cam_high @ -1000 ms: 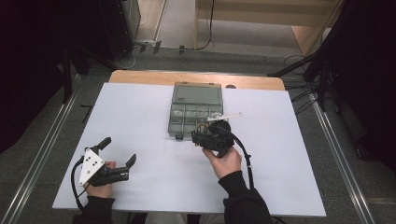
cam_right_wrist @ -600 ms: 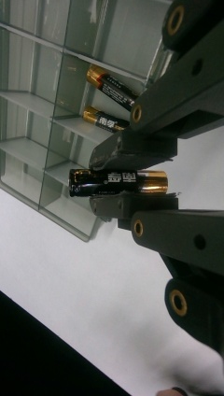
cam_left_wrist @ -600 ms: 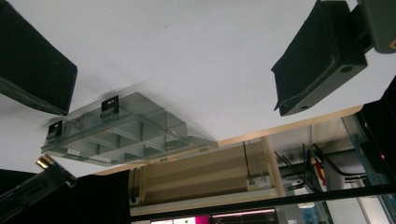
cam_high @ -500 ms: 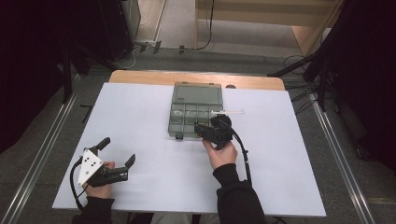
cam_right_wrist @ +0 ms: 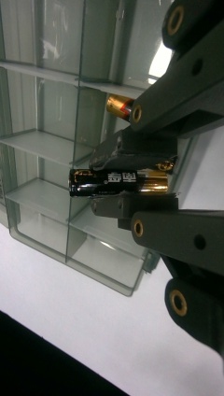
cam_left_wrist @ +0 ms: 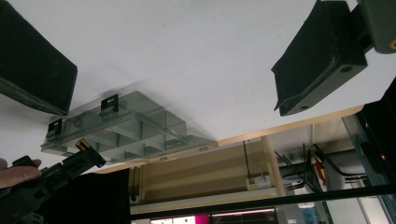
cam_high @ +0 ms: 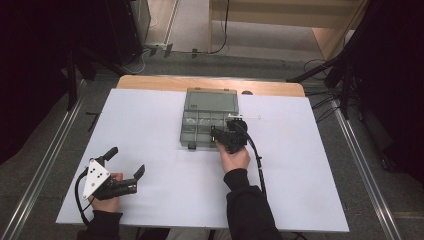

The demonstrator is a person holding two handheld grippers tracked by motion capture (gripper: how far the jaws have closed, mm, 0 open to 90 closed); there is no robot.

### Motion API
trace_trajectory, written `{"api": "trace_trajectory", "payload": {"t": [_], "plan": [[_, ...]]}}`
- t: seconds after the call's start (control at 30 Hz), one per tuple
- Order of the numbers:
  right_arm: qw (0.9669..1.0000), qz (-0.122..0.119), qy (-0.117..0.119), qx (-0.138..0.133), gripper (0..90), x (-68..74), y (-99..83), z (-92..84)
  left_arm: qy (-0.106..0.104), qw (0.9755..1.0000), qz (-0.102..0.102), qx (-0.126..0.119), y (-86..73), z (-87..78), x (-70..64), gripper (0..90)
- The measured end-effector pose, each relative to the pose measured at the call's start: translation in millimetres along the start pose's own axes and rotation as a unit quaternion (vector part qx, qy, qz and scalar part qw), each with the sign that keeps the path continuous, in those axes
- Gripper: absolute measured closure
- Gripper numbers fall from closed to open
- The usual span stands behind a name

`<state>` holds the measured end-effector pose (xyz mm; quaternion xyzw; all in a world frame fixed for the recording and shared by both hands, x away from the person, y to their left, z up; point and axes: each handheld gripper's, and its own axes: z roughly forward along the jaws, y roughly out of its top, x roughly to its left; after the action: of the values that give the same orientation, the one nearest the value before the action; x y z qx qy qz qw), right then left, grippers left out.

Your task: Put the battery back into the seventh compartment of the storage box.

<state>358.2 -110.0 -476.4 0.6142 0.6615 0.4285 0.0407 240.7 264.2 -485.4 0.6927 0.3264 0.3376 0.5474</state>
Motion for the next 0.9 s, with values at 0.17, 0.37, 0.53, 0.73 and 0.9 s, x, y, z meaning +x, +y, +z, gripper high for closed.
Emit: {"api": "trace_trajectory", "payload": {"t": [0.17, 0.37, 0.53, 0.73, 0.9], "plan": [[0.9997, 0.001, -0.022, 0.007, 76.5, 1.0, 3.0, 4.2, 0.001, 1.0000, -0.001, 0.000, -0.3, -0.8, 0.3, 0.0], [0.9988, -0.007, -0.047, -0.013, 27.7, 4.8, 1.5, 0.3, 0.000, 1.0000, -0.001, -0.001, -0.2, -1.2, 0.7, 0.0], [0.9950, -0.079, -0.058, -0.017, 0.0, 13.2, -2.0, -2.3, -0.002, 1.0000, 0.002, 0.000, -0.1, -0.3, -1.1, 0.0], [0.9900, -0.131, -0.035, -0.038, 0.0, 14.9, -11.1, -9.3, -0.002, 1.0000, 0.002, -0.001, -0.1, -0.2, -1.1, 0.0], [0.9843, -0.162, -0.026, -0.065, 0.0, 13.2, -21.7, -23.8, -0.003, 1.0000, 0.004, 0.001, 0.0, 0.8, -1.4, 0.0]]}}
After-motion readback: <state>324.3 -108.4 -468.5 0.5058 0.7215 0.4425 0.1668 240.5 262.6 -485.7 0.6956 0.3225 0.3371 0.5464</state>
